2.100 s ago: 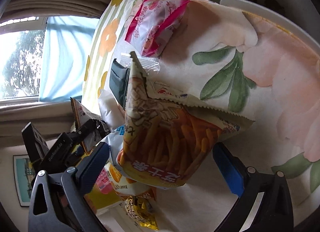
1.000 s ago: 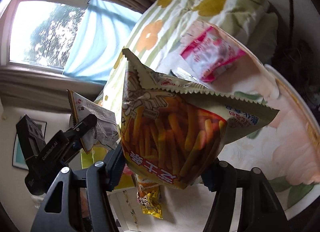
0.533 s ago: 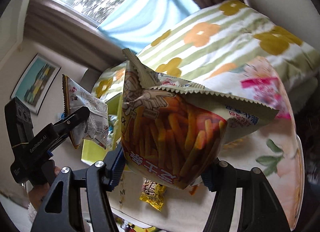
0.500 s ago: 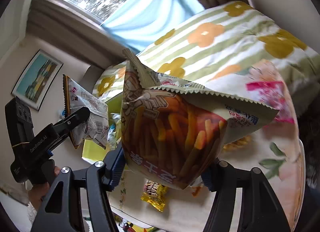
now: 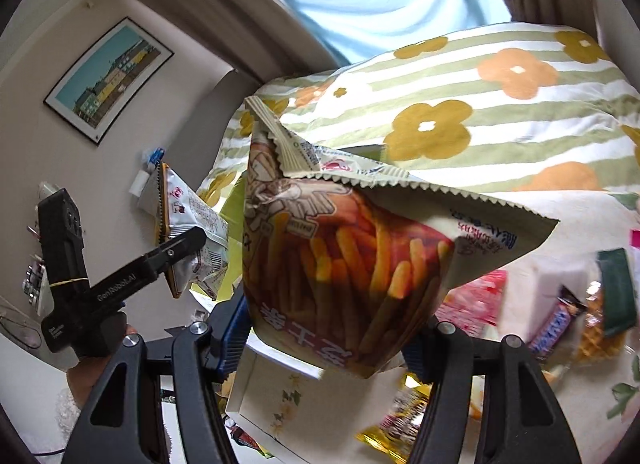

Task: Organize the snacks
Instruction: 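Carry both bags into the yellow box and open both tools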

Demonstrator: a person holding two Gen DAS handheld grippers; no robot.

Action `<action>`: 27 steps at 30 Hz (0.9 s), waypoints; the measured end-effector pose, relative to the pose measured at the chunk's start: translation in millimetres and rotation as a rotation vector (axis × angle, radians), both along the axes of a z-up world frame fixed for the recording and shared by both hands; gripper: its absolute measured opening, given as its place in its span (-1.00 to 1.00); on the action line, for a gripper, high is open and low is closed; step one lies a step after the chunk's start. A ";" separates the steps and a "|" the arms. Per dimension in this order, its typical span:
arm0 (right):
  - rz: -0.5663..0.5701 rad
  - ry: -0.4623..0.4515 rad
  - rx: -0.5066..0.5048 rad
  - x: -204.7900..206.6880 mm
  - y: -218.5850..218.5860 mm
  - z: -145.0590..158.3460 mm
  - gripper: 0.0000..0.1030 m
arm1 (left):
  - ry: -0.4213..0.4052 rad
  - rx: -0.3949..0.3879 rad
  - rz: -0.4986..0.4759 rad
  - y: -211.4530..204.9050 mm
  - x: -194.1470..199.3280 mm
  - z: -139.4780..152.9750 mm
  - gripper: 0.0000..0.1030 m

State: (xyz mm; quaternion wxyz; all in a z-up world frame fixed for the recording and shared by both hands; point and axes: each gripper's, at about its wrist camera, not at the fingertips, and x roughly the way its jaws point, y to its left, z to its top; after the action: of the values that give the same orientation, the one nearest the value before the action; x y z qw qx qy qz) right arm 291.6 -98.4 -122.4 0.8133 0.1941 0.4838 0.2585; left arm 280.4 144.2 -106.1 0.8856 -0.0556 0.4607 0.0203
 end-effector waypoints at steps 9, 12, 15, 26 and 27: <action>0.011 0.032 -0.123 17.1 66.1 -23.4 0.16 | 0.107 0.051 -0.063 51.1 25.8 -62.2 0.33; 0.001 0.043 -0.148 16.2 75.4 -25.8 0.15 | 0.099 0.096 -0.094 53.6 28.9 -70.1 0.70; 0.003 0.035 -0.180 14.5 84.8 -28.3 0.13 | 0.061 0.107 -0.120 54.4 24.9 -68.4 0.99; 0.086 -0.015 -0.227 15.4 109.4 -25.8 0.11 | 0.021 0.053 -0.057 79.0 1.6 -43.5 0.99; 0.098 -0.017 -0.226 16.8 112.4 -25.7 0.11 | 0.022 0.049 -0.049 81.3 -0.3 -42.4 0.99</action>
State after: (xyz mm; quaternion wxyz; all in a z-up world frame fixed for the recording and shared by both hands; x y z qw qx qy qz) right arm 308.4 14.0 -148.1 0.8204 0.0751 0.5119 0.2434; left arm 280.1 225.5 -148.4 0.8817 -0.0224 0.4711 0.0107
